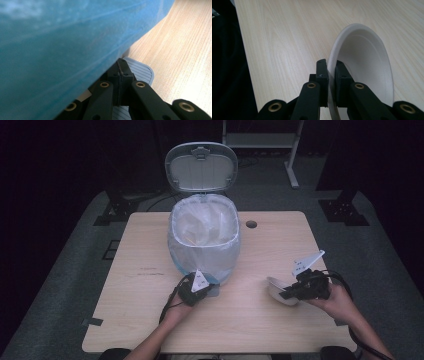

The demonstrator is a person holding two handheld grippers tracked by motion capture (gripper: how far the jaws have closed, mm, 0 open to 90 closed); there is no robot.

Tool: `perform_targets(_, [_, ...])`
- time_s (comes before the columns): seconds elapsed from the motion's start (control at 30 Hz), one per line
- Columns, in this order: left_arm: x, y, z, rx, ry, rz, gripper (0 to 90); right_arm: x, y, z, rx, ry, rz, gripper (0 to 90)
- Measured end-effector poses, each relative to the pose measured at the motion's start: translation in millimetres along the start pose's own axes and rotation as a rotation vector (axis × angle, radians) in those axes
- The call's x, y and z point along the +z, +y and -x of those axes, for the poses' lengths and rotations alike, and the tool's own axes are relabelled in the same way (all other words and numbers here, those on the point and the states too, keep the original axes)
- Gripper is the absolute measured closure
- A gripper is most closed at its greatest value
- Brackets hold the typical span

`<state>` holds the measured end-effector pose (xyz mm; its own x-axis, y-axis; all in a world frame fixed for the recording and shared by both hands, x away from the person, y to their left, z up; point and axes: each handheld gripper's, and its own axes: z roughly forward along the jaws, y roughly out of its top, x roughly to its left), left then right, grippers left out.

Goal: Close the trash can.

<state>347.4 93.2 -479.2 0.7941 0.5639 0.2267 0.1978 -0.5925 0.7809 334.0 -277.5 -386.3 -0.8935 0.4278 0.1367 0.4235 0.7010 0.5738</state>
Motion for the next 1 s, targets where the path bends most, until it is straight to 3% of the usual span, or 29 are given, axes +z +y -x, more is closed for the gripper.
perform_targets(0.67, [-0.5, 0.1, -0.6, 0.007, -0.001, -0.006, 90.0, -31.5, 21.4, 5.8, 0.011, 0.039, 0.066, 83.3])
perform_targets(0.73, [0.7, -0.1, 0.9, -0.014, -0.002, 0.011, 90.0, -35.7, 24.5, 5.9, 0.003, 0.04, 0.07, 83.4])
perform_targets(1.0, [1.1, -0.2, 1.2, -0.019, -0.002, 0.016, 90.0, -47.3, 34.5, 5.9, -0.004, 0.036, 0.067, 83.4])
